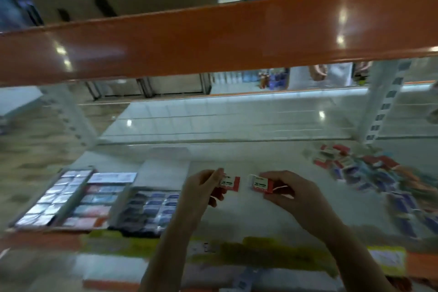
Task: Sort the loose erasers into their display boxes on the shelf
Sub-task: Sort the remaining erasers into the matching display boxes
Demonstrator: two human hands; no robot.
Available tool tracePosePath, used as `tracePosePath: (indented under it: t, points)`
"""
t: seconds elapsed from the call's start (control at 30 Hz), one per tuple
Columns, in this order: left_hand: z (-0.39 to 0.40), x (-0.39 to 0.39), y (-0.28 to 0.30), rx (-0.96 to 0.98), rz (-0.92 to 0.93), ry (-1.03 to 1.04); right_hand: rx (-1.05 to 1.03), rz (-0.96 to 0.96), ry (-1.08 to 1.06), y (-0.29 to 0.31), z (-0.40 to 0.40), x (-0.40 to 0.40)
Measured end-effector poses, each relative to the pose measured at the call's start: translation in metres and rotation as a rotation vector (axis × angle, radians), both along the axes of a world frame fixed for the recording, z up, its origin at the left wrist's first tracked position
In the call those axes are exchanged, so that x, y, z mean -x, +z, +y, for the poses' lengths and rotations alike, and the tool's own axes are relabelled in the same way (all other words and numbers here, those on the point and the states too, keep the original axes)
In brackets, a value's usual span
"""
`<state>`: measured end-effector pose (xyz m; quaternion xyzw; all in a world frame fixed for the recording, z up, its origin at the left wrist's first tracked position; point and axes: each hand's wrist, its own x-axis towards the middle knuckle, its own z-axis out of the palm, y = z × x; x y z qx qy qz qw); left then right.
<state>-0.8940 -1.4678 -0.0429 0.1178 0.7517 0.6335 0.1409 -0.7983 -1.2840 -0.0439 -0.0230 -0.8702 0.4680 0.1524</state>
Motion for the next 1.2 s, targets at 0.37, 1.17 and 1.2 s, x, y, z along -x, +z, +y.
tracePosePath:
  t: [0.37, 1.17, 1.2]
  points:
    - [-0.191, 0.057, 0.013, 0.042, 0.001, 0.122, -0.026, 0.010, 0.176, 0.015, -0.165, 0.096]
    - [-0.425, 0.146, -0.023, 0.192, 0.048, 0.355, -0.332, -0.037, 0.409, -0.027, -0.392, 0.198]
    - [-0.427, 0.147, -0.024, 0.187, 0.049, 0.360, -0.349, -0.037, 0.407, -0.030, -0.394, 0.199]
